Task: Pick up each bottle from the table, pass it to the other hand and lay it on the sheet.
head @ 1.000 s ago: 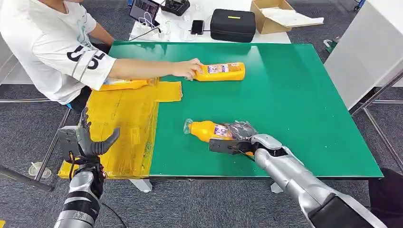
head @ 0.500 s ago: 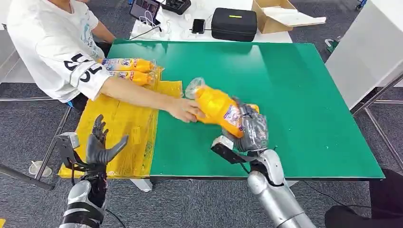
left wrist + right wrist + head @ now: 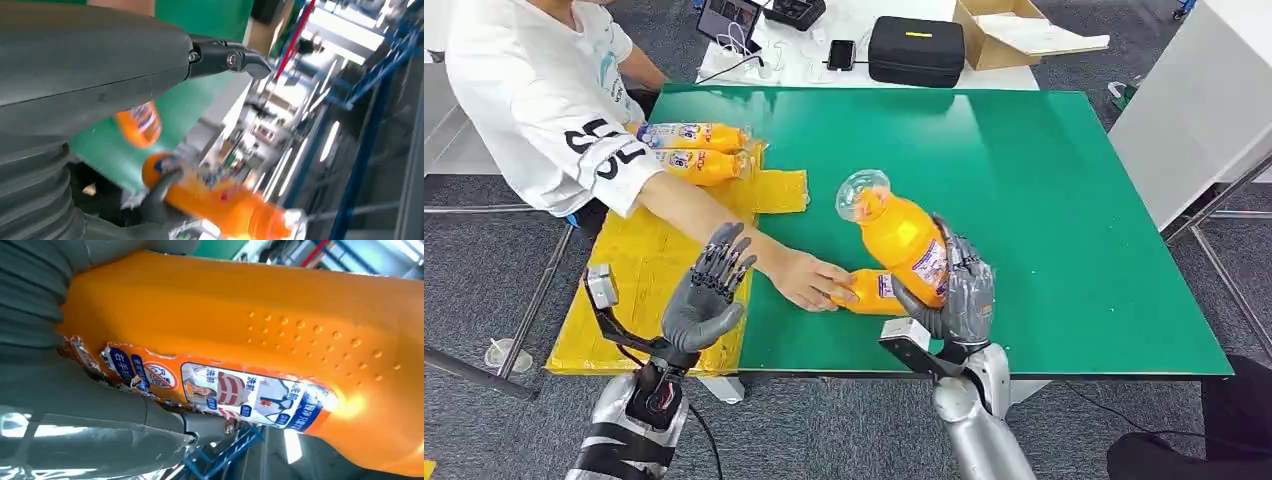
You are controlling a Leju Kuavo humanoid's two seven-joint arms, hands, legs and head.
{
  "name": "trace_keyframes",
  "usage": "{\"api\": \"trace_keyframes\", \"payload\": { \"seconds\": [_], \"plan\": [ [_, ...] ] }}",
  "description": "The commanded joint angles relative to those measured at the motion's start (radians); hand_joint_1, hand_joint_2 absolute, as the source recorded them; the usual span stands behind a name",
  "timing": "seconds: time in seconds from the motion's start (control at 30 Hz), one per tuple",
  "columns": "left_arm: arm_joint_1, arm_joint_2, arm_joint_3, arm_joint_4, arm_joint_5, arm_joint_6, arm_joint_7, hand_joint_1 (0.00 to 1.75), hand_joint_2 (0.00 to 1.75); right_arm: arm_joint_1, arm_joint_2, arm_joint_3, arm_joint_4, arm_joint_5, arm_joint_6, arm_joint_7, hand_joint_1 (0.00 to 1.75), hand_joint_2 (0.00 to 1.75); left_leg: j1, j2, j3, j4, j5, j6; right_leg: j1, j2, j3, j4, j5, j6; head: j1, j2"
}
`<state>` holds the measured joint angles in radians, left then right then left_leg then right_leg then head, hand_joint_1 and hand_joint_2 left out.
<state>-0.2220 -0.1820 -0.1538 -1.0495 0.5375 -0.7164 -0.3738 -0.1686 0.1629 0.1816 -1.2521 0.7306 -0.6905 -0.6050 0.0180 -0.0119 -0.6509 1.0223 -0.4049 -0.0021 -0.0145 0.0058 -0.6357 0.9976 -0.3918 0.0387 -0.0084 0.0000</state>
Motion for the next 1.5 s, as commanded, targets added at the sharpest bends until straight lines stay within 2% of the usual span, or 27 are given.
{"api": "trace_keyframes", "payload": {
  "seconds": [0.03, 0.37, 0.53, 0.73, 0.93, 0.97, 1.27, 1.33, 1.5],
  "plan": [
    [-0.016, 0.080, -0.185, -0.055, 0.013, 0.007, -0.016, 0.00, 1.75, -0.075, 0.067, 0.106, 0.304, -0.074, 0.030, -0.046, 1.75, 1.75, 0.001, 0.004, 0.005, -0.001, -0.002, 0.000, 0.001, 0.003, 0.004, -0.001, 0.000, -0.002, 0.000, 0.000],
    [-0.022, 0.089, -0.203, -0.055, -0.005, 0.005, -0.039, 0.00, 1.75, -0.084, 0.066, 0.117, 0.314, -0.102, 0.061, -0.045, 1.75, 1.75, 0.000, 0.003, 0.006, -0.001, -0.002, 0.001, 0.001, 0.001, 0.005, -0.001, -0.001, -0.002, 0.001, 0.000],
    [-0.045, 0.090, -0.237, -0.027, -0.038, 0.022, -0.045, 0.00, 1.75, -0.129, 0.113, 0.168, 0.388, -0.091, 0.048, -0.048, 1.75, 1.75, 0.001, 0.003, 0.004, 0.000, -0.001, 0.000, 0.001, 0.001, 0.003, 0.000, -0.001, -0.002, 0.001, 0.000],
    [-0.116, 0.074, -0.254, 0.107, -0.041, 0.076, -0.021, 0.00, 1.75, -0.185, 0.152, 0.267, 0.502, -0.018, 0.009, 0.002, 1.75, 1.75, 0.001, 0.003, 0.004, -0.001, -0.001, 0.000, 0.001, 0.001, 0.002, -0.001, 0.000, -0.002, 0.000, 0.000],
    [-0.143, 0.061, -0.247, 0.175, -0.008, 0.072, -0.011, 0.00, 1.75, -0.205, 0.176, 0.332, 0.603, 0.011, -0.008, 0.017, 1.75, 1.75, 0.001, 0.004, 0.006, -0.001, -0.001, 0.001, 0.001, 0.001, 0.005, -0.001, -0.001, -0.002, 0.000, 0.000],
    [-0.144, 0.059, -0.243, 0.187, 0.006, 0.073, -0.001, 0.00, 1.75, -0.202, 0.182, 0.336, 0.617, 0.008, -0.004, 0.018, 1.75, 1.75, 0.001, 0.002, 0.003, -0.001, 0.000, 0.000, 0.001, 0.000, 0.001, -0.001, 0.000, -0.001, 0.001, 0.000],
    [-0.145, 0.057, -0.238, 0.194, 0.020, 0.070, 0.005, 0.00, 1.75, -0.205, 0.181, 0.345, 0.628, 0.012, -0.008, 0.020, 1.75, 1.75, 0.001, 0.002, 0.005, -0.001, -0.001, 0.000, 0.001, -0.001, 0.004, 0.000, -0.002, -0.002, 0.001, 0.000],
    [-0.145, 0.043, -0.219, 0.206, 0.082, 0.035, 0.022, 0.00, 1.75, -0.206, 0.185, 0.355, 0.657, -0.001, 0.025, 0.027, 1.75, 1.75, 0.001, 0.002, 0.005, -0.001, -0.001, 0.000, 0.001, -0.001, 0.005, -0.001, -0.002, -0.002, 0.000, 0.000],
    [-0.109, 0.028, -0.186, 0.125, 0.164, 0.028, 0.059, 0.00, 1.75, -0.207, 0.186, 0.353, 0.730, -0.037, 0.026, 0.026, 1.75, 1.75, 0.001, 0.001, 0.002, 0.000, 0.000, 0.000, 0.001, -0.001, 0.001, -0.001, -0.001, -0.001, 0.001, 0.000]
  ]
}}
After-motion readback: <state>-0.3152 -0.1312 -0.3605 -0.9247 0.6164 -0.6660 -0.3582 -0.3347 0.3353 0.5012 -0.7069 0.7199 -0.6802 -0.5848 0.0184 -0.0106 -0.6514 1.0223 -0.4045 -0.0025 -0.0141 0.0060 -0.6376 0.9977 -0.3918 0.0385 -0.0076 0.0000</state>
